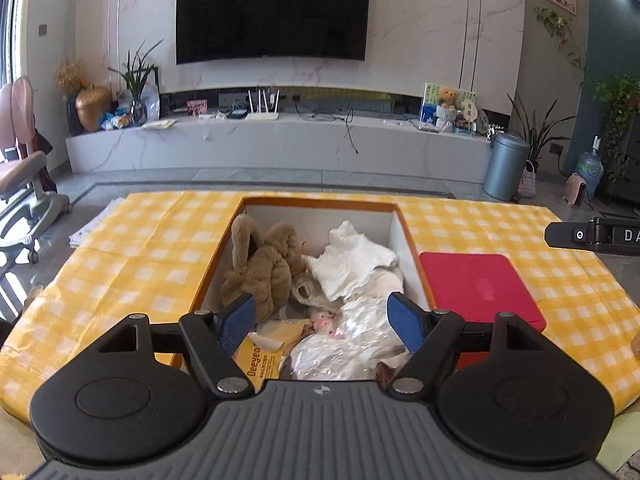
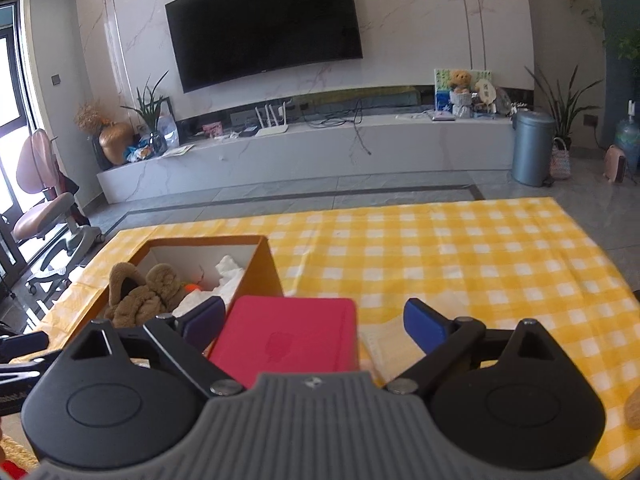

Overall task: Organize soft objects
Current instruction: 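Move both open tools from the box to the yellow cloth and mesh bag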

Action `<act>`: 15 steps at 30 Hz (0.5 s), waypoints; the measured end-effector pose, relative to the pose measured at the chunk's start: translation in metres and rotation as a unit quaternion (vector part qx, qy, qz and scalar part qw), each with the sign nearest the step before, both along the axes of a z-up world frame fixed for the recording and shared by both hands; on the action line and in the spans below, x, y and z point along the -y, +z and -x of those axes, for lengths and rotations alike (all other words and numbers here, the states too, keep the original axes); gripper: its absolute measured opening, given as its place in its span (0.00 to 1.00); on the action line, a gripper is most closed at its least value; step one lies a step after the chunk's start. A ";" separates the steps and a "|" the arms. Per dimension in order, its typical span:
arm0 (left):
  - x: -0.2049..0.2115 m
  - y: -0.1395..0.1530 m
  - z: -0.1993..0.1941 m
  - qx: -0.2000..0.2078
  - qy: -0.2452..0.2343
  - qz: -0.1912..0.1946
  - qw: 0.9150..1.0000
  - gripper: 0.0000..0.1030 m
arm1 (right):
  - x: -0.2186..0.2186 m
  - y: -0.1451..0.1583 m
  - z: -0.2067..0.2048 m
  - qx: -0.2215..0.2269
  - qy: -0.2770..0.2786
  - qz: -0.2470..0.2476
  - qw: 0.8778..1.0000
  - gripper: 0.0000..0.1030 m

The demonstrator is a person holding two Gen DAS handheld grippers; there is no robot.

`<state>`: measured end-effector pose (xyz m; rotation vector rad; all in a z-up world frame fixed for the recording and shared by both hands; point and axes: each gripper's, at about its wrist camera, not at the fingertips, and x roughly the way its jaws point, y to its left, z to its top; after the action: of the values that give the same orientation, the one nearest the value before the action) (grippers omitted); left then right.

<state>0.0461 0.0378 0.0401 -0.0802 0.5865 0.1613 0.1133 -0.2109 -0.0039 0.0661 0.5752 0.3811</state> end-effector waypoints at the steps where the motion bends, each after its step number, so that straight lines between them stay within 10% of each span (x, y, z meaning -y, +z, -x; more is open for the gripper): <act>1: 0.004 0.003 0.001 0.004 -0.001 -0.005 1.000 0.85 | 0.005 0.002 0.000 0.002 -0.003 0.001 1.000 0.92; 15: 0.088 0.026 -0.003 0.024 -0.055 -0.050 0.997 0.85 | 0.062 0.016 0.004 0.012 -0.030 0.018 0.999 0.93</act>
<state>0.0491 -0.0498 0.0665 0.0447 0.5319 0.0816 0.1094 -0.2731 0.0118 0.0439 0.5555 0.3121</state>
